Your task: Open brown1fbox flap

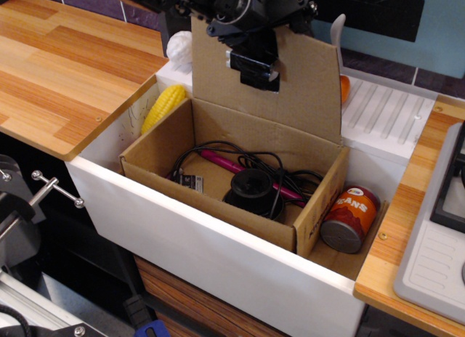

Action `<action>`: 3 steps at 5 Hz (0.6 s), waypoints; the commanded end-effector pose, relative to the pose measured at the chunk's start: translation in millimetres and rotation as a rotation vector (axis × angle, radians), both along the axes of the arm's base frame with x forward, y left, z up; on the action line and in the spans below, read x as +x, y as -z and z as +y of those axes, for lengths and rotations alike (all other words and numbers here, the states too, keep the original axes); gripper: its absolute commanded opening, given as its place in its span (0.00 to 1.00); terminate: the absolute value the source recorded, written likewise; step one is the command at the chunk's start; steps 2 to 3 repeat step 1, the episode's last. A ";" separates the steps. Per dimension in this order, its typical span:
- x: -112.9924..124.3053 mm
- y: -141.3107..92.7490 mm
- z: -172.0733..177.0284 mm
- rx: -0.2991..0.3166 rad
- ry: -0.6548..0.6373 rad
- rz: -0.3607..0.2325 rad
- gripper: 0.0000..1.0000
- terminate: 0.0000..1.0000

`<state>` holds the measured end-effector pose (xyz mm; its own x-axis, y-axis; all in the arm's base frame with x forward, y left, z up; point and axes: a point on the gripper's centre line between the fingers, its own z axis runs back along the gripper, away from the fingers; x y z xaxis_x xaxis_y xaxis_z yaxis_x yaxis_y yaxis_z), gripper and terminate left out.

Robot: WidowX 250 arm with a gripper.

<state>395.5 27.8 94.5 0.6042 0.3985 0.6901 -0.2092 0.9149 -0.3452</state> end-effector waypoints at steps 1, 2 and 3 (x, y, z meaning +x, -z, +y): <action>39.3 -28.2 -0.4 0.174 0.087 -0.152 1.00 1.00; 39.3 -28.2 -0.4 0.174 0.087 -0.152 1.00 1.00; 39.3 -28.2 -0.4 0.174 0.087 -0.152 1.00 1.00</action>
